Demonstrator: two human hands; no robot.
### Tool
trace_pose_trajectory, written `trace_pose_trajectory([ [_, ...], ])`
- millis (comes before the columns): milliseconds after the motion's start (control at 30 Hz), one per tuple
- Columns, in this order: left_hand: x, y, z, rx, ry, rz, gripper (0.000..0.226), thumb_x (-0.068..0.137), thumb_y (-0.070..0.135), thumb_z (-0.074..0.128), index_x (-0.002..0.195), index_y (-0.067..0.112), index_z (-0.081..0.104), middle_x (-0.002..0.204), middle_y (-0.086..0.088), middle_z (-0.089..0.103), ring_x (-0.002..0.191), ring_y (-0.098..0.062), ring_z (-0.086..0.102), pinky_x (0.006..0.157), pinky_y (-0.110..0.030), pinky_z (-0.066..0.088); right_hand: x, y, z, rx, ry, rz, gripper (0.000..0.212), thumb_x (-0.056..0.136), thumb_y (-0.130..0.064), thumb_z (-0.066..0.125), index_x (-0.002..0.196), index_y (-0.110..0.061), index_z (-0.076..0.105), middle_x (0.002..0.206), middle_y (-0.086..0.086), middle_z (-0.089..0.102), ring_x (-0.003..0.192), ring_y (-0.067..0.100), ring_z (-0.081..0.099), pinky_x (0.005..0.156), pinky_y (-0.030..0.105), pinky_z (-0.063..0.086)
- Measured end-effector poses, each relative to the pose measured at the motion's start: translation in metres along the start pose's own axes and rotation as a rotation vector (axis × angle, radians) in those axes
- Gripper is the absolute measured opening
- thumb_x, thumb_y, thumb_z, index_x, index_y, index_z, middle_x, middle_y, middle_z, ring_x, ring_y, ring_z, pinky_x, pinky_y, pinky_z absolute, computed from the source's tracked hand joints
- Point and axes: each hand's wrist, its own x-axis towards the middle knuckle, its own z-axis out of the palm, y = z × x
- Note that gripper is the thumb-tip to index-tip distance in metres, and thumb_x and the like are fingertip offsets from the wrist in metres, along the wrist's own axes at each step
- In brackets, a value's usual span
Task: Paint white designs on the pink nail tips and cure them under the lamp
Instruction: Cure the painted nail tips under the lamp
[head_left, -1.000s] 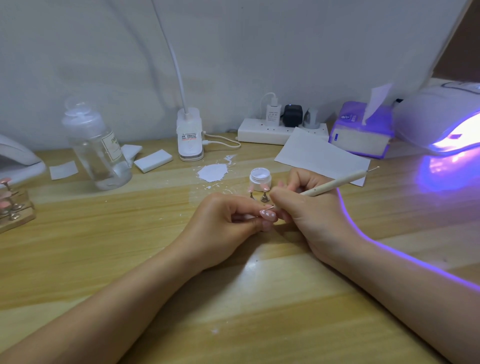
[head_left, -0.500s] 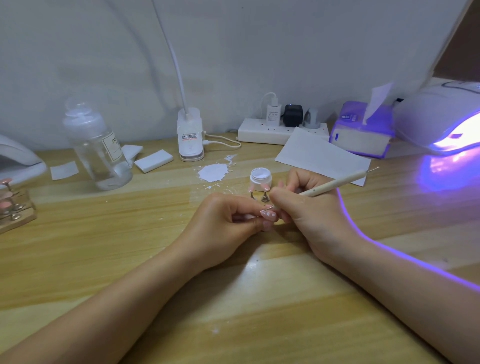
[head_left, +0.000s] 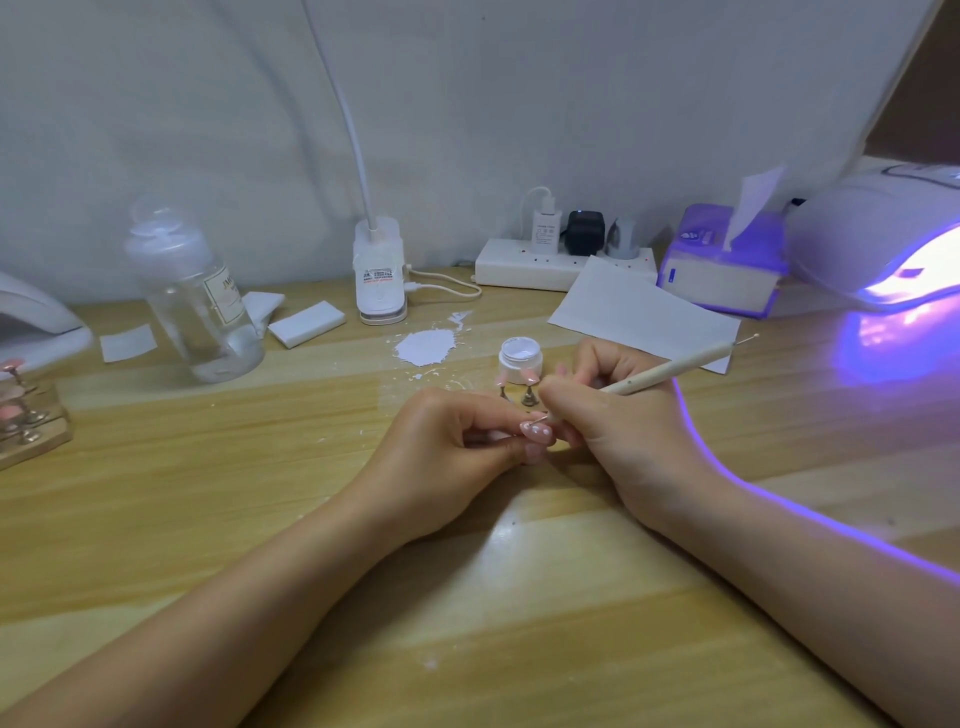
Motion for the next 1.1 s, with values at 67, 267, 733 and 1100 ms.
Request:
trace_pose_trajectory([
  [67, 0.0003, -0.0009, 0.0000, 0.005, 0.003, 0.000, 0.019, 0.076, -0.002, 0.068, 0.087, 0.013, 0.073, 0.076, 0.008, 0.071, 0.074, 0.005, 0.062, 0.072, -0.011, 0.047, 0.0002, 0.0004, 0.0000, 0.000, 0.010, -0.001, 0.040, 0.075, 0.013, 0.053, 0.050, -0.011, 0.033, 0.034, -0.005, 0.043, 0.029, 0.004, 0.044, 0.037, 0.009, 0.033],
  [267, 0.0003, -0.0011, -0.0005, 0.013, -0.004, 0.000, 0.018, 0.078, 0.000, 0.068, 0.087, 0.013, 0.074, 0.080, -0.001, 0.072, 0.076, 0.002, 0.063, 0.075, -0.015, 0.049, -0.0002, -0.0008, 0.0017, -0.004, -0.001, 0.004, 0.040, 0.076, 0.014, 0.052, 0.050, -0.011, 0.033, 0.033, -0.005, 0.043, 0.029, 0.003, 0.044, 0.037, 0.008, 0.033],
  [733, -0.0018, 0.0033, 0.0018, -0.044, 0.037, 0.053, 0.015, 0.070, 0.016, 0.069, 0.083, 0.011, 0.074, 0.071, 0.008, 0.069, 0.069, -0.001, 0.061, 0.066, -0.015, 0.046, 0.0069, -0.0024, -0.0053, 0.188, 0.234, 0.123, 0.036, 0.075, 0.001, 0.060, 0.051, -0.012, 0.037, 0.044, 0.001, 0.039, 0.034, 0.004, 0.034, 0.048, 0.018, 0.050],
  [1100, -0.0040, 0.0068, 0.0005, -0.120, 0.234, 0.166, 0.004, 0.063, 0.020, 0.072, 0.067, 0.020, 0.072, 0.074, 0.009, 0.066, 0.075, -0.003, 0.061, 0.060, -0.017, 0.051, 0.0087, -0.0043, -0.0065, 0.262, 0.286, 0.177, 0.030, 0.086, -0.018, 0.060, 0.060, -0.012, 0.047, 0.034, -0.005, 0.040, 0.034, 0.005, 0.044, 0.042, 0.016, 0.048],
])
